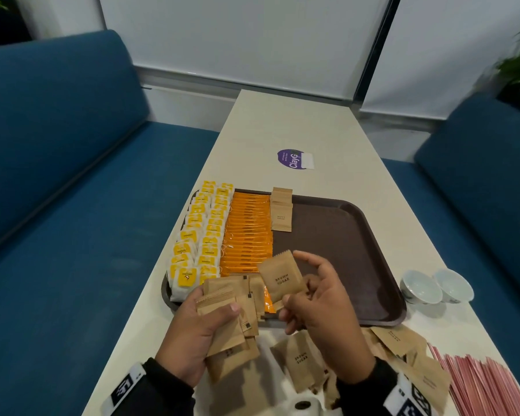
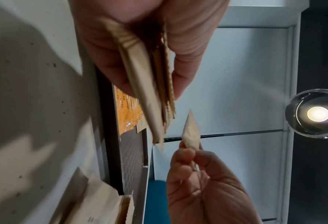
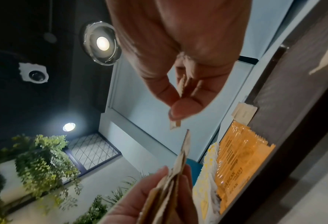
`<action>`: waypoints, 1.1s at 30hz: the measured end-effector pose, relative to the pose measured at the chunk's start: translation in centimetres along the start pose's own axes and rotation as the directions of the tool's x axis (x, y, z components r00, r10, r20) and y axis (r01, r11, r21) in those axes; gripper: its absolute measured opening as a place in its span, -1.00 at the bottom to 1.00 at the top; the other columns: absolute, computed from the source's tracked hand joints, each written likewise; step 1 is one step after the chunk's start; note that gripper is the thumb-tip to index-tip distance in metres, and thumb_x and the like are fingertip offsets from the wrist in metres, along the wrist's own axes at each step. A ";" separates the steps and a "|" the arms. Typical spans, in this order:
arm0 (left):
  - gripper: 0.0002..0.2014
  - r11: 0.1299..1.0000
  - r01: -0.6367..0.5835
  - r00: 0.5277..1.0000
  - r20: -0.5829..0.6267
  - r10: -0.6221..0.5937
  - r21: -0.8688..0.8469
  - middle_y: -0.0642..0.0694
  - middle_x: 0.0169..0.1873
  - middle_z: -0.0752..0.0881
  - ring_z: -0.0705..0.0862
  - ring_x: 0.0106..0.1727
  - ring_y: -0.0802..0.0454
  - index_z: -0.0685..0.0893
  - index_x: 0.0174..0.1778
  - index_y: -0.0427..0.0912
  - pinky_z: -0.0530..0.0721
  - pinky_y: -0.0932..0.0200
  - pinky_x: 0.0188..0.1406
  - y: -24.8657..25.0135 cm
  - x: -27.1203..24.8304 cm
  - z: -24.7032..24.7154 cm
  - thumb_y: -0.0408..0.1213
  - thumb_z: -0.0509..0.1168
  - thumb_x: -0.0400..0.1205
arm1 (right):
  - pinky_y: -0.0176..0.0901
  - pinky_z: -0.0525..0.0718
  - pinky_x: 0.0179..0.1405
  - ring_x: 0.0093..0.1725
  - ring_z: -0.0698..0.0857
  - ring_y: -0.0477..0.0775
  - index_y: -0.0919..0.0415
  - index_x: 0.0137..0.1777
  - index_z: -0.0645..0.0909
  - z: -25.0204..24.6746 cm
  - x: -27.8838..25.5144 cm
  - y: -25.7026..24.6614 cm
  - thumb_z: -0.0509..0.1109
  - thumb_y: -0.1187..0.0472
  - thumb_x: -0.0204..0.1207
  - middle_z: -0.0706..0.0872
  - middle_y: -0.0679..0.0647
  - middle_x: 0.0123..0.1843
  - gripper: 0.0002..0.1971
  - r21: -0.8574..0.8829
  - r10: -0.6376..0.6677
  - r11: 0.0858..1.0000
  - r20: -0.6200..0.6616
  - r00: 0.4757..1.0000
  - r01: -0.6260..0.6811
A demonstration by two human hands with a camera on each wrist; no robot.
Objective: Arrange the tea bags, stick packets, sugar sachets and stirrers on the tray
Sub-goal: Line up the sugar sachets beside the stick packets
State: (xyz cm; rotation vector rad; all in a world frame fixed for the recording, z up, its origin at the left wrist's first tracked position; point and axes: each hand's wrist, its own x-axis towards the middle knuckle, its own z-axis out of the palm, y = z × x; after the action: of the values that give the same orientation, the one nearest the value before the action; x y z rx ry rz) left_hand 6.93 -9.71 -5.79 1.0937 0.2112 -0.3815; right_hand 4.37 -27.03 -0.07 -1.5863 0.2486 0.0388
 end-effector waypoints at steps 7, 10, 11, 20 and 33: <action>-0.40 0.999 0.004 1.000 -0.012 -0.003 0.043 -0.27 0.03 0.77 0.74 -0.01 -0.28 0.61 0.20 -0.13 0.70 -0.10 -0.14 -0.3 0.1 0.0 -0.40 0.47 0.18 | -0.23 0.66 -0.44 -0.37 0.72 -0.08 -0.04 -0.04 0.50 0.3 0.0 1.1 0.28 0.45 0.50 0.71 -0.04 -0.06 -0.69 -0.454 0.027 0.891 0.101 0.995 0.022; -0.41 0.999 0.001 1.000 -0.005 -0.001 0.054 -0.27 0.02 0.78 0.73 0.01 -0.30 0.61 0.20 -0.14 0.69 -0.16 -0.05 -0.3 0.1 -0.2 -0.42 0.47 0.20 | -0.39 0.56 -0.44 -0.32 0.67 -0.24 0.04 -0.14 0.52 0.0 0.2 0.3 0.33 0.32 0.57 0.71 -0.09 -0.20 -0.85 -0.526 0.038 0.850 0.127 0.991 0.035; -0.42 0.999 0.001 1.000 0.001 -0.001 0.054 -0.27 0.01 0.79 0.74 0.01 -0.30 0.62 0.20 -0.15 0.70 -0.16 -0.06 -0.3 0.1 -0.3 -0.43 0.46 0.21 | -0.39 0.56 -0.39 -0.29 0.66 -0.24 0.06 -0.16 0.55 -0.3 0.6 -0.2 0.34 0.28 0.58 0.71 -0.09 -0.22 -0.88 -0.561 0.033 0.827 0.131 0.991 0.047; -0.43 0.998 0.052 0.999 0.014 -0.052 0.020 -0.28 -0.04 0.80 0.76 -0.07 -0.28 0.60 0.22 -0.13 0.70 -0.11 -0.19 0.0 0.0 -0.9 -0.42 0.45 0.24 | -0.35 0.47 -0.48 -0.44 0.48 -0.13 0.25 -0.04 0.66 -4.0 13.0 -4.6 0.36 0.23 0.60 0.63 0.03 -0.31 -0.90 -0.474 0.082 0.872 -0.107 0.991 -0.123; -0.18 0.998 0.063 0.997 -0.043 -0.062 0.025 -0.33 -0.05 0.79 0.75 -0.07 -0.30 0.65 0.16 -0.15 0.69 -0.11 -0.14 -0.2 -0.2 -1.3 -0.26 0.60 -0.11 | -0.29 0.38 -0.60 -0.55 0.44 -0.07 0.24 -0.20 0.49 -2.6 21.7 -1.6 0.34 0.14 0.62 0.57 0.06 -0.41 -0.78 -0.602 0.491 0.612 -0.219 0.843 -0.513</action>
State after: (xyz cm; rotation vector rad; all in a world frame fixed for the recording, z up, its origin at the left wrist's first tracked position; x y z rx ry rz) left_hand 6.73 -8.57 -6.46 1.1239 0.2787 -0.4190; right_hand 25.52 -32.50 -2.29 -2.1582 0.7782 0.6050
